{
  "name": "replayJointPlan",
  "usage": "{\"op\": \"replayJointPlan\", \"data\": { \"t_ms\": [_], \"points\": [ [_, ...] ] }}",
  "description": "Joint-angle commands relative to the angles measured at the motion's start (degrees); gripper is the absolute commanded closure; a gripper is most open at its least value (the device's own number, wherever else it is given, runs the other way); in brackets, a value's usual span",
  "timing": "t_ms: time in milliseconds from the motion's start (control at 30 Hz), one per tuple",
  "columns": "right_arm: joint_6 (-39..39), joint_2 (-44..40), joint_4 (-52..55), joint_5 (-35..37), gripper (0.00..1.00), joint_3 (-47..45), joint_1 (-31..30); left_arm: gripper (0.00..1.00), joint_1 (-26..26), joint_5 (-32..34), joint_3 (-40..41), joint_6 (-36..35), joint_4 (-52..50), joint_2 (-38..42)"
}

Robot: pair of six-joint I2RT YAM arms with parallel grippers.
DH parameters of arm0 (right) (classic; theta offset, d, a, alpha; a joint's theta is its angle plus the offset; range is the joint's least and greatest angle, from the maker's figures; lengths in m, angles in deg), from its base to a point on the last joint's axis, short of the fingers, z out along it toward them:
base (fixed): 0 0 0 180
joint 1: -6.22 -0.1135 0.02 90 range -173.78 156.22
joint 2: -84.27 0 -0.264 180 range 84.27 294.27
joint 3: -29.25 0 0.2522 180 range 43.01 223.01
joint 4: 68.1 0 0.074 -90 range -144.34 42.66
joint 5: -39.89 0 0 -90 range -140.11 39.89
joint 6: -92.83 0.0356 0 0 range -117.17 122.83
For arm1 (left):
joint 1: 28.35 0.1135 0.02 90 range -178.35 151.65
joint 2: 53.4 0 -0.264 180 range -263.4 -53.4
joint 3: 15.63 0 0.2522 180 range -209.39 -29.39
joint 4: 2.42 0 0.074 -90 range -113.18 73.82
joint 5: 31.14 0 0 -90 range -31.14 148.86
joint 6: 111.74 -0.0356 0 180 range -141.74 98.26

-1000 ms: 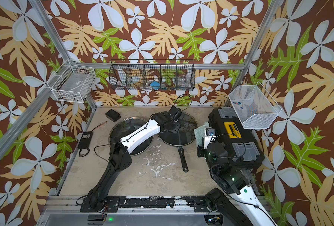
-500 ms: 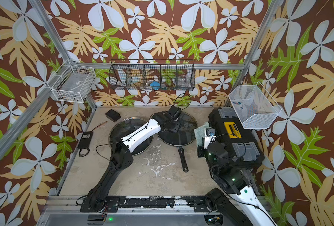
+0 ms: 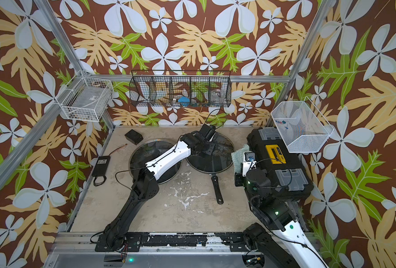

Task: Wipe the pot lid with a cloth
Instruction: Pick up the pot lid from the cooking pot.

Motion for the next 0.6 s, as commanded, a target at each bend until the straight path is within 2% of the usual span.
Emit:
{"op": "replayJointPlan", "data": {
  "t_ms": [0, 267, 567],
  "points": [
    [-0.1, 0.0, -0.6, 1.2, 1.0, 0.3, 0.0, 0.56, 0.1, -0.6, -0.1, -1.4, -0.8, -0.5],
    [0.2, 0.6, -1.7, 0.1, 1.0, 0.0, 0.0, 0.7, 0.1, 1.6, 1.7, -2.9, -2.0, 2.0],
    [0.7, 0.0, -1.5, -0.1, 1.0, 0.1, 0.0, 0.73, 0.1, 0.4, 3.3, -4.4, -3.1, 4.7]
  ]
}}
